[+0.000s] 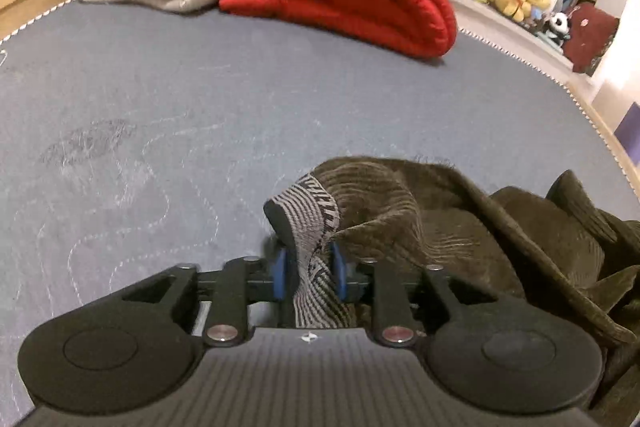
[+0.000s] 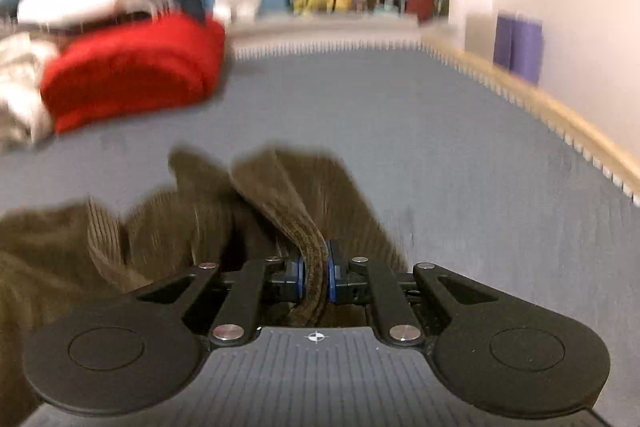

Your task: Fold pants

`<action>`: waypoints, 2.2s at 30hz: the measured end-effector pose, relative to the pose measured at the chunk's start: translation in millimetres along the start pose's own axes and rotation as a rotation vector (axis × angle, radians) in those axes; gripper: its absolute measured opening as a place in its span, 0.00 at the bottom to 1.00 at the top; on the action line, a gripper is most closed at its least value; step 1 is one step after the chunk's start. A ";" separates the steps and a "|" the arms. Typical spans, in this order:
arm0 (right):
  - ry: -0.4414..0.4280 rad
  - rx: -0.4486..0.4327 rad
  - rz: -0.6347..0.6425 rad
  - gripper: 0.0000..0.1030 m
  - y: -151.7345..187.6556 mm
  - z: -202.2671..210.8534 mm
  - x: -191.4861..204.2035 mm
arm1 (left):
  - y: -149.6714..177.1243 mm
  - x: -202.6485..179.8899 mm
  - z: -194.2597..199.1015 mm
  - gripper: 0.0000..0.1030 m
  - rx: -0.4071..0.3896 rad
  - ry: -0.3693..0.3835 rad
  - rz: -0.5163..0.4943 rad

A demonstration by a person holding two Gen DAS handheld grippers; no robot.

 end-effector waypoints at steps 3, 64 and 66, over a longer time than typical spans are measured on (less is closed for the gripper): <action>0.029 0.037 -0.001 0.11 4.6 -7.1 -4.5 | -0.4 8.7 0.2 0.55 0.031 0.009 0.035; 0.000 0.102 -0.164 0.52 12.8 -3.5 -73.5 | 45.8 35.7 25.5 0.78 0.256 0.192 -0.093; -0.008 0.070 -0.101 0.55 6.2 -11.1 -63.2 | 53.6 34.3 22.4 0.78 0.279 0.196 -0.142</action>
Point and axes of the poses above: each gripper's, at about its wrist camera, not at the fingertips, and z roughly against the way its jaws point, x to its left, y to its underside, the point moved 1 cm from there along -z, roughly the way its jaws point, and after that the axes turned 12 degrees about -x, right-handed, at the moved point
